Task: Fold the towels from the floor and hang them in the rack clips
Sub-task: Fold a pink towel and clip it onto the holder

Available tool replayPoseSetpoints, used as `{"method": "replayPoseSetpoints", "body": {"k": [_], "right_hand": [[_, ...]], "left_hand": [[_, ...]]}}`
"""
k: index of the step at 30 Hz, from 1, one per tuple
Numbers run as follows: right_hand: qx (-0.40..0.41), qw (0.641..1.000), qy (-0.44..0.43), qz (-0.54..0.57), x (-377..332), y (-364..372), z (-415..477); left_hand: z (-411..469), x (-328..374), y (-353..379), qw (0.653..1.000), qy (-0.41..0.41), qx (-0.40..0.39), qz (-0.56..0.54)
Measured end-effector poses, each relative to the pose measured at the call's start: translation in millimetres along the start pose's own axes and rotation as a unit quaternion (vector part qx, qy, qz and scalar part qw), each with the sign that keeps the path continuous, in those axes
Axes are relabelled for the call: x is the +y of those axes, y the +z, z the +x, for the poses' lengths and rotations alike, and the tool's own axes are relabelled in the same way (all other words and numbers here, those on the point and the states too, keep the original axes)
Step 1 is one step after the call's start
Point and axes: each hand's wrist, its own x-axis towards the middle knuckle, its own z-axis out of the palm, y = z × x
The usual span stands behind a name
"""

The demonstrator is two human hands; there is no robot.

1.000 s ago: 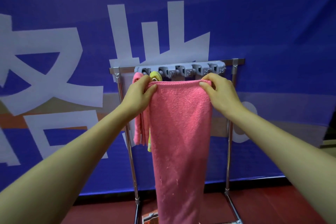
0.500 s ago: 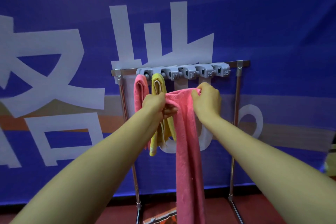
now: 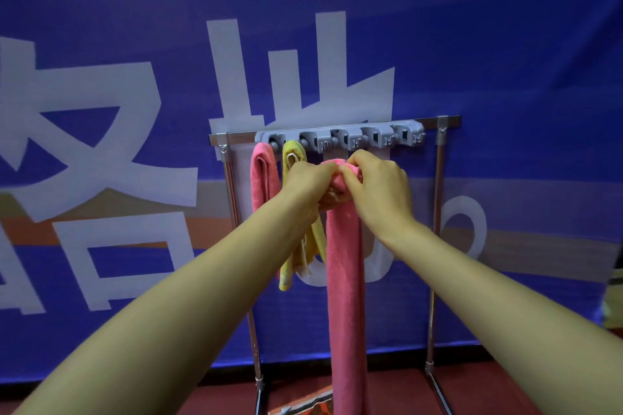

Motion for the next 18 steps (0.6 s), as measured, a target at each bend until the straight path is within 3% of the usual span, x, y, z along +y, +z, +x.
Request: {"method": "replayPoseSetpoints", "body": {"k": [7,10,12,15,18], "right_hand": [[-0.086,0.995,-0.033,0.033,1,-13,5],[-0.124,0.989,-0.054,0.057,7,-19,8],[-0.118,0.987,-0.045,0.102,12,-22,12],[-0.098,0.984,-0.033,0.144,18,-28,20],[-0.115,0.981,-0.059,0.142,18,-33,24]], "left_hand": [[1,4,0,0.999,-0.018,-0.024,-0.027],[3,6,-4,0.997,-0.026,-0.071,-0.027],[5,7,-10,0.997,0.008,-0.081,0.002],[11,4,-24,0.985,0.123,0.004,0.123],[19,1,-35,0.981,0.132,-0.06,0.129]]}}
